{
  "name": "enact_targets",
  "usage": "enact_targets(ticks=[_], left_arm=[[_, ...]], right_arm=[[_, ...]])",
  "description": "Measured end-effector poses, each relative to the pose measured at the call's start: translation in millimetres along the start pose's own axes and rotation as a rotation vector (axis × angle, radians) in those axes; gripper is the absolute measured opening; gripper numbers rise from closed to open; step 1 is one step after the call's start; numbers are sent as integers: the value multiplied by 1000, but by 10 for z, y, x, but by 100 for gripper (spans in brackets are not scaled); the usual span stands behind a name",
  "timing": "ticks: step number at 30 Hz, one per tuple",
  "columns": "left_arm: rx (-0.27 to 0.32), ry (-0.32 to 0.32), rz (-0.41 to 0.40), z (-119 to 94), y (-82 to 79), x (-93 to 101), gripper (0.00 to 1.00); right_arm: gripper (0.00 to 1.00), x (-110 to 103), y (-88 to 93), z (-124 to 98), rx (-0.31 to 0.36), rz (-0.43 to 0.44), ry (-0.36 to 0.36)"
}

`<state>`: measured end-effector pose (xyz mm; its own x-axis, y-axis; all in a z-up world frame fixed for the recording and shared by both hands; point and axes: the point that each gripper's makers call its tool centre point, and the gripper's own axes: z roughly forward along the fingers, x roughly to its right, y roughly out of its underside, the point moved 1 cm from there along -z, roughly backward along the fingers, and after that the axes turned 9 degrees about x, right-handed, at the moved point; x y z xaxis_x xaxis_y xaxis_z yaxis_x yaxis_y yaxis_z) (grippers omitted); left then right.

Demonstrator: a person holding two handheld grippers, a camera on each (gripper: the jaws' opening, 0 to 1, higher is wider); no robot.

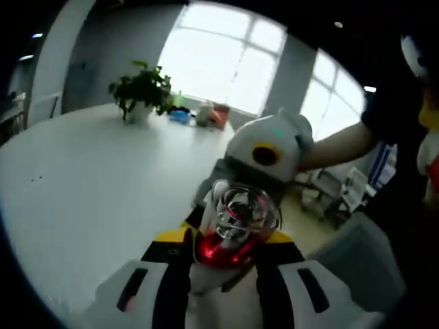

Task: Arrange the skincare products in the storage area until every visible bottle or jar stands upright without overlapping.

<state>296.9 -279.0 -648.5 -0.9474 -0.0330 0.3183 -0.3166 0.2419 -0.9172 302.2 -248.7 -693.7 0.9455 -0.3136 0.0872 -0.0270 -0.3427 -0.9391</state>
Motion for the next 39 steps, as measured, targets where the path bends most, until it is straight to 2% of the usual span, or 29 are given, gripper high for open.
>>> enact_targets(ticks=[8, 22, 25, 28, 33, 39], left_arm=[[17, -9, -1, 41, -46, -94, 31], [22, -18, -8, 50, -63, -79, 30], [23, -28, -1, 37, -74, -86, 31], [41, -47, 2, -3, -108, -138, 34], [66, -72, 5, -108, -179, -183, 39], [60, -111, -5, -274, -126, -183, 42]], right_arm=[[31, 124, 23, -15, 1, 8, -6], [32, 122, 17, -24, -13, 12, 3], [34, 123, 35, -34, -19, 24, 6], [42, 126, 61, -38, -35, 29, 22], [49, 149, 20, -60, -29, 44, 77], [56, 77, -56, -80, -31, 50, 119]])
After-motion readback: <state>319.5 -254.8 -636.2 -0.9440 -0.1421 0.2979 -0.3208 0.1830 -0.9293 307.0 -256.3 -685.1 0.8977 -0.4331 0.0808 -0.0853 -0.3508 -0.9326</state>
